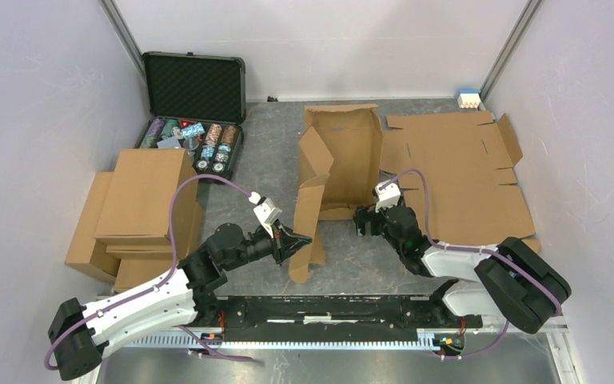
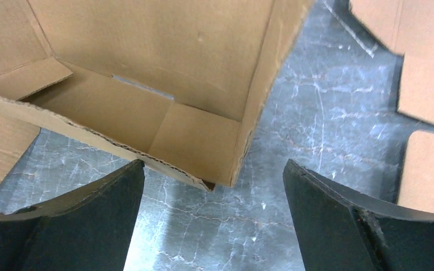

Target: Fold the paper box

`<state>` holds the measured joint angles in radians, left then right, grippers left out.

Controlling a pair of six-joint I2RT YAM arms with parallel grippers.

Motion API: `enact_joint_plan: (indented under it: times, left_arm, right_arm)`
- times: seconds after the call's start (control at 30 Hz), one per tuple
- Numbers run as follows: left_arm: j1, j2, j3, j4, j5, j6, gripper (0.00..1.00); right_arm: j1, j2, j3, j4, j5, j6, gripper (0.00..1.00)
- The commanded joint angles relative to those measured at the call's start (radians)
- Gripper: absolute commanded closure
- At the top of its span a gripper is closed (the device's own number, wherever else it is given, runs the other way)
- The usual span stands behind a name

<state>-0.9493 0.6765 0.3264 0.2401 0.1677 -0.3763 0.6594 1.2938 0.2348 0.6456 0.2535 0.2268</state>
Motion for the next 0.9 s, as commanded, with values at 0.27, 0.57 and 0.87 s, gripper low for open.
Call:
enact_joint_plan:
  times: [0.27, 0.57, 0.87]
  left_arm:
    - [-0.005, 0.0, 0.02, -0.062, 0.03, 0.024, 0.98]
    - [-0.005, 0.0, 0.022, -0.063, 0.042, 0.022, 0.98]
    - [-0.005, 0.022, 0.02, -0.048, 0.059, 0.017, 0.98]
  right_arm:
    - [0.0, 0.024, 0.08, 0.132, -0.157, -0.186, 0.09]
    - [-0.002, 0.068, 0.126, 0.118, -0.106, -0.137, 0.3]
    - [-0.001, 0.135, 0.167, 0.095, -0.058, -0.039, 0.39]
